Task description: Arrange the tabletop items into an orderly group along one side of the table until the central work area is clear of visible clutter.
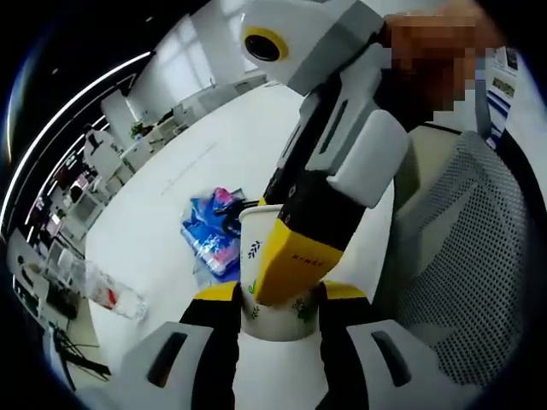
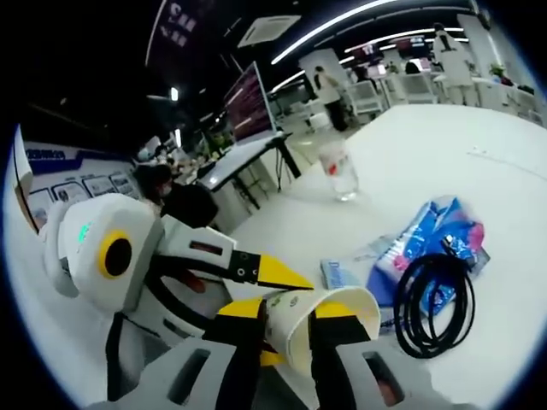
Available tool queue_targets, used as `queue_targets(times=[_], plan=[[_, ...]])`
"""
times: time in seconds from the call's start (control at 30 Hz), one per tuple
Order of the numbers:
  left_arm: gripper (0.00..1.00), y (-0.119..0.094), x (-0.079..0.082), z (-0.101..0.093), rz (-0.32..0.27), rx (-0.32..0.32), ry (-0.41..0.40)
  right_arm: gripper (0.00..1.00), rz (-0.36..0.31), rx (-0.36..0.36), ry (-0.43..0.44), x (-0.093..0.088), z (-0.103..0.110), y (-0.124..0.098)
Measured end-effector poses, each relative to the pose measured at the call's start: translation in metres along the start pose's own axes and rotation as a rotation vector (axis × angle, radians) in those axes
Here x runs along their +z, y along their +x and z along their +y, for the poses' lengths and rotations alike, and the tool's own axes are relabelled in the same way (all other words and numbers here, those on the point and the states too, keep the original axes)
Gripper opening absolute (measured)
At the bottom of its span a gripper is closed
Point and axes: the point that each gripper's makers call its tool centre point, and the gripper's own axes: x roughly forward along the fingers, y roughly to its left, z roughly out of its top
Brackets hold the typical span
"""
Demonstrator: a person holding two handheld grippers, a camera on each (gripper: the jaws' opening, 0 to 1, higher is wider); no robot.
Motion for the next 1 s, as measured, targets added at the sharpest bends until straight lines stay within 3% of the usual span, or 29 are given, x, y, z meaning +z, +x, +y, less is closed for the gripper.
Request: queue_targets(times=[0.2,0.67,1.0], plan=[[0.35,0.000,0.003,-0.003,-0.004,-0.011,0.007,0.03,-0.001,0.032,0.039,-0.002,0.011,0.003],[0.37,0.000,-0.002,0.003,0.012,0.001,0.008,0.01,0.007,0.018,0.034,-0.004,0.009,0.009],[0.32,-0.004,-0.007,0.017,-0.008,0.034,-0.100,0.00,0.012,-0.013,0.019,-0.001,-0.001,0.009]])
